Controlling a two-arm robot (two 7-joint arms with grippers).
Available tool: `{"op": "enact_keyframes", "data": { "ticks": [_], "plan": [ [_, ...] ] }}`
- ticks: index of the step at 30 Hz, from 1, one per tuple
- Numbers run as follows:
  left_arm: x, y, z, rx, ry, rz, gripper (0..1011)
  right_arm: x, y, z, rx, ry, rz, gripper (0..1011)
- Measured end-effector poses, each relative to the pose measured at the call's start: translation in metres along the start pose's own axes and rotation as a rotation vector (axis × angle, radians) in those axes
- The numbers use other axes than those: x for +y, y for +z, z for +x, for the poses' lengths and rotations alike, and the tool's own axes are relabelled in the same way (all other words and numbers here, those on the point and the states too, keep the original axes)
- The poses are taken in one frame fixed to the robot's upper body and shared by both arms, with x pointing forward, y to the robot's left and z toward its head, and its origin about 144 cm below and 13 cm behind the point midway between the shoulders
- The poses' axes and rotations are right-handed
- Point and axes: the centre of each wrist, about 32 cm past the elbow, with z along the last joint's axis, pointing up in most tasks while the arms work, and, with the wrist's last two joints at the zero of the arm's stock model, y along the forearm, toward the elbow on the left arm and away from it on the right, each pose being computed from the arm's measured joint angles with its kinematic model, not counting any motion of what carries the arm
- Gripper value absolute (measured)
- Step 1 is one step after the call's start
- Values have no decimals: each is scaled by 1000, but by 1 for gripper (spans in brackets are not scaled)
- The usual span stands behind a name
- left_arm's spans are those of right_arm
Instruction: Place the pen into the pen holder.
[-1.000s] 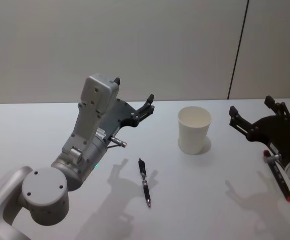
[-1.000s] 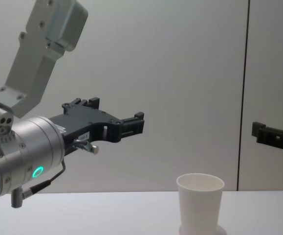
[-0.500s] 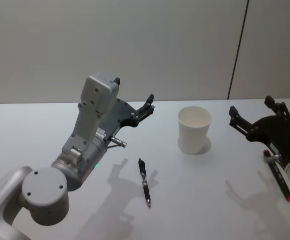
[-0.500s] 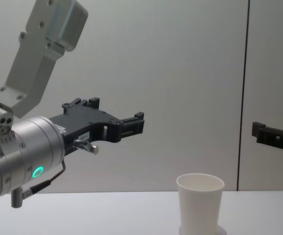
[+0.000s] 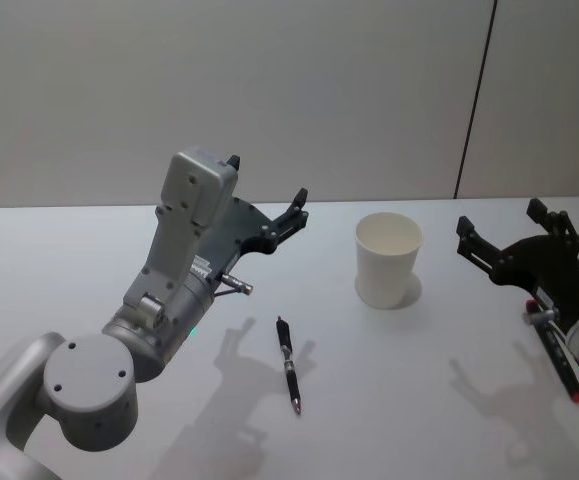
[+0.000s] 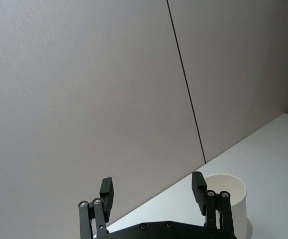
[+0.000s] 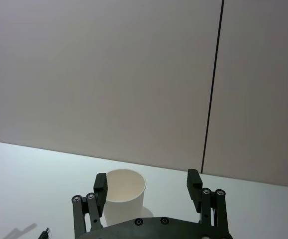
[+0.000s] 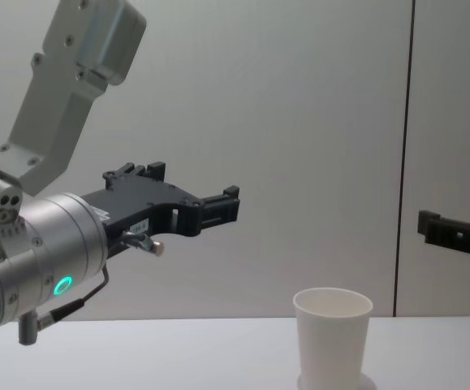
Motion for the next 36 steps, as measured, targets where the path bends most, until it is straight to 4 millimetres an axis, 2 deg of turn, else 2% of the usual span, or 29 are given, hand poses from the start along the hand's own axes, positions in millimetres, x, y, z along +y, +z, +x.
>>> {"op": "enact_keyframes", "data": {
  "ticks": [12, 36],
  "plan": [
    [0, 0, 0, 0, 0, 0, 1000, 9, 13, 3, 44, -63, -120, 1002],
    [0, 0, 0, 0, 0, 0, 1000, 40, 36, 29, -26, -171, -392, 1002]
  ]
}}
